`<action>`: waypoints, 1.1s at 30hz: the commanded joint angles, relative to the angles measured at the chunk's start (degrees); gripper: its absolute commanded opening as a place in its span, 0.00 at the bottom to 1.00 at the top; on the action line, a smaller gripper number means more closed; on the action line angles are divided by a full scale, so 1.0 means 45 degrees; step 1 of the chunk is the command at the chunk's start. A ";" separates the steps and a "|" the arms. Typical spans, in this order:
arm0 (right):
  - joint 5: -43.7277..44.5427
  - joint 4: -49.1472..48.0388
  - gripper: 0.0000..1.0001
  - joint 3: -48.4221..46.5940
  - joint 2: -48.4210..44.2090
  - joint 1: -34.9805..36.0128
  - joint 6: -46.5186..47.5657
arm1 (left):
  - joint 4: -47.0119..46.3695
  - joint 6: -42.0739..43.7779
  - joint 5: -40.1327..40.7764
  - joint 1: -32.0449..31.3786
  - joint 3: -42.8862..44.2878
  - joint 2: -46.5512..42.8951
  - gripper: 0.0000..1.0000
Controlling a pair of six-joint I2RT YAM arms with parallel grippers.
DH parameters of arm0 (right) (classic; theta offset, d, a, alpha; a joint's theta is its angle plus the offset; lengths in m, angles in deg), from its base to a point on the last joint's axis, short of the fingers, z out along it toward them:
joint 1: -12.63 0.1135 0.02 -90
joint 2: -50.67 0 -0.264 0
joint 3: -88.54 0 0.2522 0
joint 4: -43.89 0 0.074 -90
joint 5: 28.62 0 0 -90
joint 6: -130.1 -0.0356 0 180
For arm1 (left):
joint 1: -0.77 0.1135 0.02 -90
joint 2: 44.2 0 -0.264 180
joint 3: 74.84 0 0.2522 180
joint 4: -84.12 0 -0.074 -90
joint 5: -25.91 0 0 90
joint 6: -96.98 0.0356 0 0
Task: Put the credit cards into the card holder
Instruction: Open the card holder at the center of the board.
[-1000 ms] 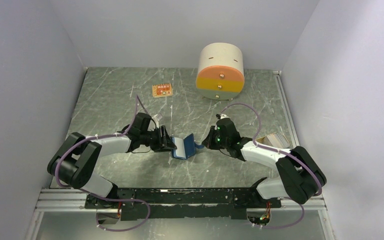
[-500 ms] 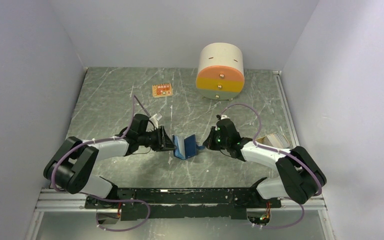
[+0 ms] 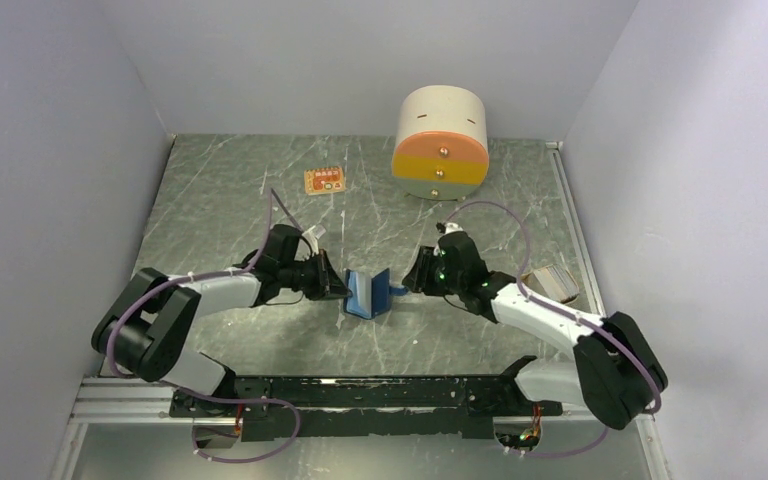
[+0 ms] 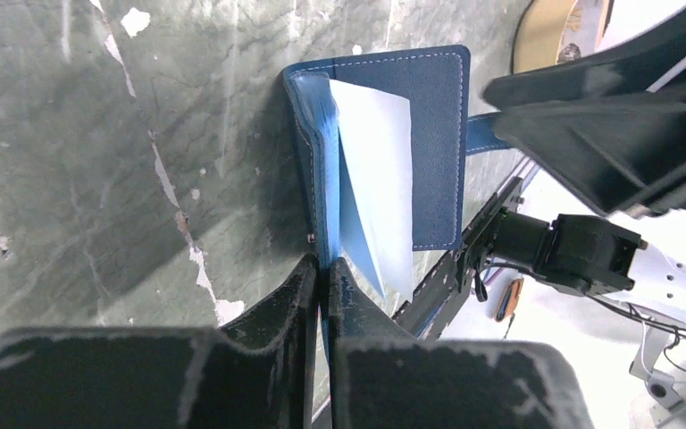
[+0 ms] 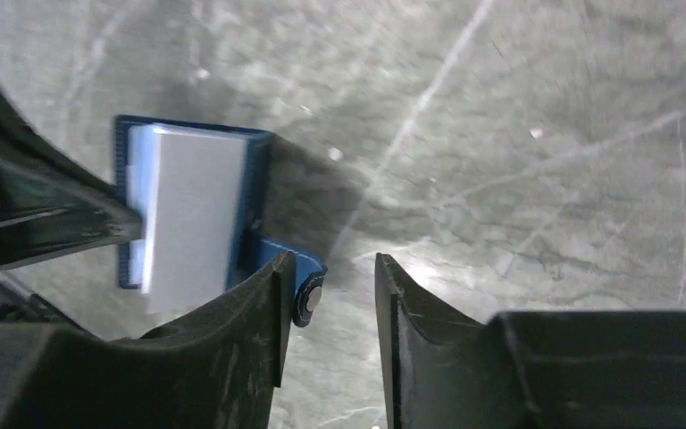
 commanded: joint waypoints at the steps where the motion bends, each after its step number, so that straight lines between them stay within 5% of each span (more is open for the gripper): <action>1: -0.0182 0.1255 0.46 -0.1261 -0.1116 0.0185 -0.0138 | 0.1432 0.0266 0.0699 -0.0158 0.0795 -0.0861 0.09; 13: 0.1769 0.1509 0.74 -0.3201 -0.0403 0.3776 -0.0990 | 0.4075 -0.0076 0.2211 -0.0893 0.1736 -0.2000 0.09; 33: 0.1647 0.0162 0.72 -0.3112 0.2980 0.4215 -0.0912 | 0.4491 -0.0066 0.2157 -0.1030 0.1544 -0.2437 0.09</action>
